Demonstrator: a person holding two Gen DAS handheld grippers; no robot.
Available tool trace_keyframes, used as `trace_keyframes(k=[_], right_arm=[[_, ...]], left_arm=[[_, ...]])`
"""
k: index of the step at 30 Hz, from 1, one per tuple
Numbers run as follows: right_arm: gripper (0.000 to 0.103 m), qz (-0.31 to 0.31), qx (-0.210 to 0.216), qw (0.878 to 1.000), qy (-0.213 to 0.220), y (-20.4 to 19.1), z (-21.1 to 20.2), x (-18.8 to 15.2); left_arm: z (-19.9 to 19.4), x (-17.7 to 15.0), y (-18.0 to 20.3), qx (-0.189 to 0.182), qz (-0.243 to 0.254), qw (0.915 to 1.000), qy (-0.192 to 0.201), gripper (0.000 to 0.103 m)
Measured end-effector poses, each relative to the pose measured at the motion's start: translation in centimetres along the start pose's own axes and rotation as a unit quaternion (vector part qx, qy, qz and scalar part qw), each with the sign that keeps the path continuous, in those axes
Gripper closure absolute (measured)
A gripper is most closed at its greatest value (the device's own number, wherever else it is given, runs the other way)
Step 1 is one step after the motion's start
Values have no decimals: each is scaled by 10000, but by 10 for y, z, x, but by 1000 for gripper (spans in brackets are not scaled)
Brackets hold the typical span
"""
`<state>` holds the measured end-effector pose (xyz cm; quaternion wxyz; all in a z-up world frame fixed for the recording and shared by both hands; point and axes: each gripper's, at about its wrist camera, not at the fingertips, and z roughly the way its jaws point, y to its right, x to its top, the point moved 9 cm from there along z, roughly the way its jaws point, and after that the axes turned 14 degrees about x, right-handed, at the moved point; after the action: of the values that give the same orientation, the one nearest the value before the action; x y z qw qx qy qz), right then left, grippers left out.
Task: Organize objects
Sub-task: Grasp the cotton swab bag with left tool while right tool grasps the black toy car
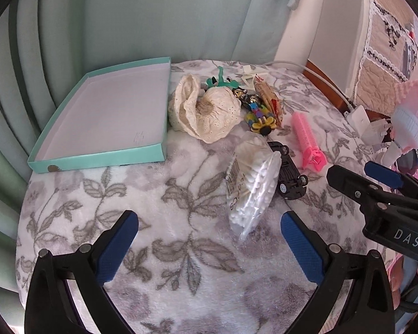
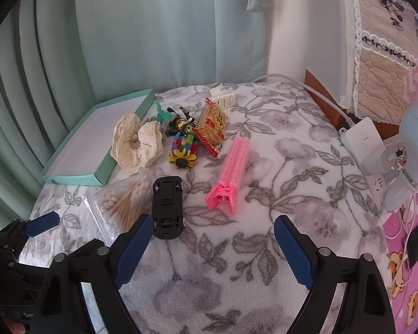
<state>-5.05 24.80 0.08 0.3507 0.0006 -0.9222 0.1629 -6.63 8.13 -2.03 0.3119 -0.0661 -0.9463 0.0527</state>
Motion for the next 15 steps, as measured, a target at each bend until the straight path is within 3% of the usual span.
trace_keyframes(k=[4, 8, 15], right_arm=[[19, 158, 47, 9998, -147, 7, 7, -10], [20, 182, 33, 9997, -179, 12, 9, -10], [22, 78, 127, 9994, -300, 6, 18, -5]], left_arm=[[14, 5, 14, 11, 162, 9999, -51, 5], [25, 12, 21, 56, 252, 9996, -89, 15], [31, 24, 12, 38, 29, 10000, -81, 26]])
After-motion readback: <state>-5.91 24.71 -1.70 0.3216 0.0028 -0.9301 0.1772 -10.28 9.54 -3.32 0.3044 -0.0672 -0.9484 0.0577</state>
